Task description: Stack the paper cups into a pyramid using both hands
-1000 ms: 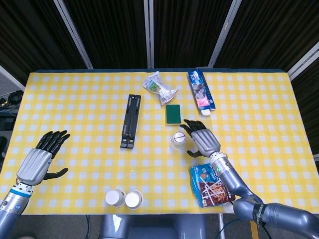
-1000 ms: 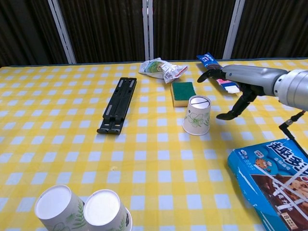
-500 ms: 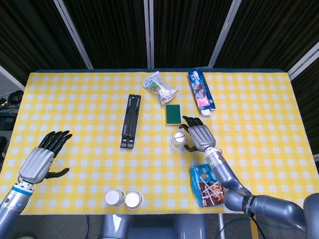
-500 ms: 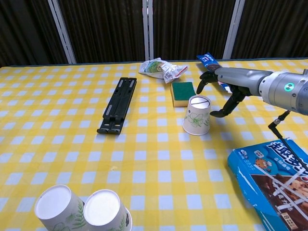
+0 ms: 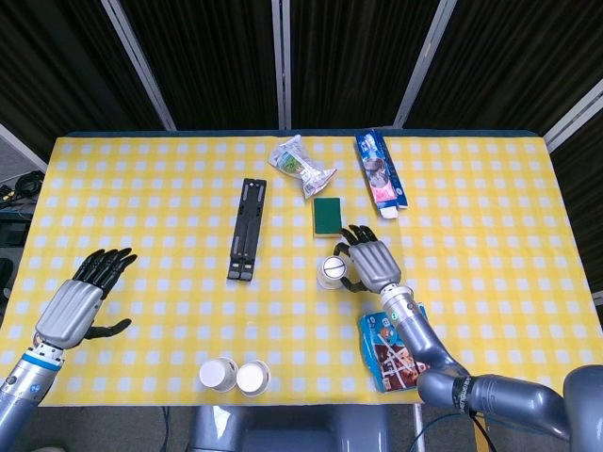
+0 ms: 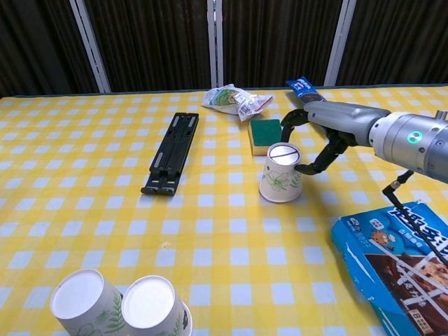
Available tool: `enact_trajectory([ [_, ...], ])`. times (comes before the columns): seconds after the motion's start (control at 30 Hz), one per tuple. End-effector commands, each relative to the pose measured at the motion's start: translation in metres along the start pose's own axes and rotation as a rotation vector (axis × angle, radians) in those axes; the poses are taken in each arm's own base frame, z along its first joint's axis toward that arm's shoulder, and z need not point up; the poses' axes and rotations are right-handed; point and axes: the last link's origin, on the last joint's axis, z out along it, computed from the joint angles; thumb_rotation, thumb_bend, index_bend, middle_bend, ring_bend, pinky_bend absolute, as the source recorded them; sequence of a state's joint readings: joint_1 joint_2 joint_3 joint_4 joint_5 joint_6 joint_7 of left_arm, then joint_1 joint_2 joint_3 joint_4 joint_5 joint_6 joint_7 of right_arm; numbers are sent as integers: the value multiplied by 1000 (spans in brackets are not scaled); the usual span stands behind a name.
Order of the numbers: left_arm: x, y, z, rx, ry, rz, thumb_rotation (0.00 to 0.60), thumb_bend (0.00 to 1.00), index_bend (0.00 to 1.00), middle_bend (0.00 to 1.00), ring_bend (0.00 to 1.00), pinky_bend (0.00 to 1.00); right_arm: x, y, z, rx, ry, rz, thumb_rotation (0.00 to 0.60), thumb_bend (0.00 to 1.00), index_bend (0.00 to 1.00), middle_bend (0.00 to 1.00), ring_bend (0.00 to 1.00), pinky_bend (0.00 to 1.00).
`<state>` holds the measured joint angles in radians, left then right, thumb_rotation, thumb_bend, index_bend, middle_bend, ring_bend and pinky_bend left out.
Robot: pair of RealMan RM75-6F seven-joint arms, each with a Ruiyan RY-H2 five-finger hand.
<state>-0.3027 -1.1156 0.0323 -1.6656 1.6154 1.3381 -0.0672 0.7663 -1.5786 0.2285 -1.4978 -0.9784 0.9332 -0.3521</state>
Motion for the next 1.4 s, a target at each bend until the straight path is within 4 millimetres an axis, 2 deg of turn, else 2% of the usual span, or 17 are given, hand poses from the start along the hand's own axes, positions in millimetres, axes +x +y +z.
enact_trajectory([
  [0.03,0,0,-1,0,-4,2,600,191,0,0,0,0,1,-5,-3,15,11,18,600,277,442,111,0,0],
  [0.13,-1,0,-1,0,-9,6,600,191,0,0,0,0,10,-12,-8,45,31,42,600,277,446,116,0,0],
  [0.33,-2,0,-1,5,-19,16,600,191,0,0,0,0,33,-32,-35,160,31,123,600,276,461,127,0,0],
  [0.5,-3,0,0,12,-33,29,600,191,0,0,0,0,39,-52,-56,246,21,143,600,274,465,131,0,0],
  [0.9,-2,0,-3,16,-36,36,600,191,0,0,0,0,30,-92,-87,391,-50,177,600,273,487,131,0,0],
  [1.17,-1,-1,-3,20,-50,34,600,191,0,0,0,0,17,-105,-95,448,-95,189,600,272,494,134,0,0],
  [1.4,-1,-1,-3,22,-61,38,600,191,0,0,0,0,15,-113,-99,484,-99,193,600,273,494,134,0,0],
])
